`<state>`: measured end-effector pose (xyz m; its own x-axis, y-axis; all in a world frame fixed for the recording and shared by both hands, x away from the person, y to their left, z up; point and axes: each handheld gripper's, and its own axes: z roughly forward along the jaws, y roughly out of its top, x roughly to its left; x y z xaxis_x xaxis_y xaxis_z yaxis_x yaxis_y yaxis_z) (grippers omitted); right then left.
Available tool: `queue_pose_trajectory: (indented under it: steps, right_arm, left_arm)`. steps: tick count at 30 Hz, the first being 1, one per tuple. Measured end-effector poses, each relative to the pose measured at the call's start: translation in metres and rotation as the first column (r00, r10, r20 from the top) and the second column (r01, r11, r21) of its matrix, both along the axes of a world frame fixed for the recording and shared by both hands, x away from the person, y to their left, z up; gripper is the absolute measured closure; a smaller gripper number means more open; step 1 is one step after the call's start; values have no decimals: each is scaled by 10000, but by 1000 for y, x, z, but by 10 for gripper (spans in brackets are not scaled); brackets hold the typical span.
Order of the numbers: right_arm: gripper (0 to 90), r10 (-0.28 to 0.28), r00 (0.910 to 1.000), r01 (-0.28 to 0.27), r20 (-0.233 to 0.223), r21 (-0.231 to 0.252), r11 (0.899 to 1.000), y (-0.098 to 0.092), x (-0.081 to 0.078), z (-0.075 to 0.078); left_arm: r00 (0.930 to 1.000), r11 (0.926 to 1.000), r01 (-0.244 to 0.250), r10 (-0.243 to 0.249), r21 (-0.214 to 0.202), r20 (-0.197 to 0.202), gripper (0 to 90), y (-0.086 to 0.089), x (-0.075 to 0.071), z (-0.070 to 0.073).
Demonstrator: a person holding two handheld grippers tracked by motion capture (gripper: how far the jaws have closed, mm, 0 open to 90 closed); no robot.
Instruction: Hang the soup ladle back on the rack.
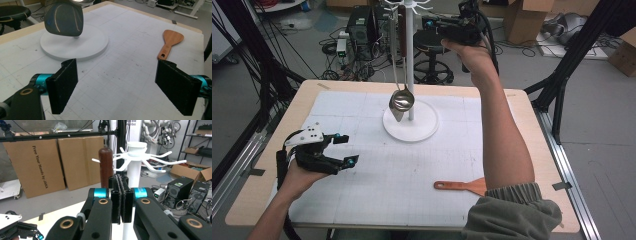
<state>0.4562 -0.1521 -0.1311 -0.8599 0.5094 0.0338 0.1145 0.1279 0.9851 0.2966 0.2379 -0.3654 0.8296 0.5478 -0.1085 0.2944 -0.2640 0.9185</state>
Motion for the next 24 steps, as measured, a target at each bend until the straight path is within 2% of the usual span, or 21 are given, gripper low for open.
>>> queue_pose_trajectory:
  steps: [5,12,24]
  right_arm:
    - [896,-70,10000,70,18,75,9999,-2,3,2]
    - [895,-38,9998,39,173,-9,10000,5,4,11]
    - [896,-8,9997,9,241,-61,10000,9,3,11]
  left_arm:
    - [10000,10000,25,-25,49,-15,190,0,0,0]
    - [10000,10000,31,-31,35,-14,190,0,0,0]
    - [10000,10000,32,-32,33,-9,191,0,0,0]
